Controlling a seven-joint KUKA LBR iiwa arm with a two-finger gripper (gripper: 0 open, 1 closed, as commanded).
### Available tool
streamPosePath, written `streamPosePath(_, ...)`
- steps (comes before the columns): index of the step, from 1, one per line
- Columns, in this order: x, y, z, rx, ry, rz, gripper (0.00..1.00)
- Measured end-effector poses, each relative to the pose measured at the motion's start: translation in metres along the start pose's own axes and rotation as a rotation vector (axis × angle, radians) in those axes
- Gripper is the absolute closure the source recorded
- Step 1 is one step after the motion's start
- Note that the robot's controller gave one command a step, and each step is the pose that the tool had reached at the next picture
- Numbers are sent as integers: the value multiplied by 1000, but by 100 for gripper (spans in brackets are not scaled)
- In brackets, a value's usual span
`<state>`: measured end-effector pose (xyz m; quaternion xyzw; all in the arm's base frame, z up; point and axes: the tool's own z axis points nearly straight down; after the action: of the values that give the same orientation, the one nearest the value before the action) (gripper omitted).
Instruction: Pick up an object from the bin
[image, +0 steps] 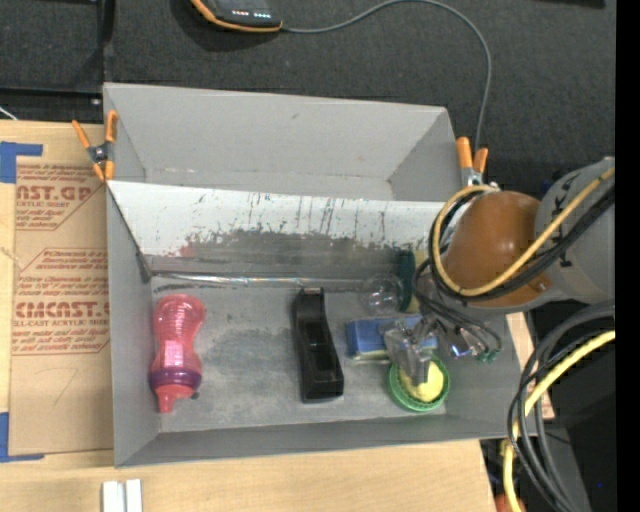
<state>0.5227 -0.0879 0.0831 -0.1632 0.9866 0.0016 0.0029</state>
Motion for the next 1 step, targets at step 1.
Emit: streamPosePath(1, -9, -36, -20, 1, -3, -101, 100)
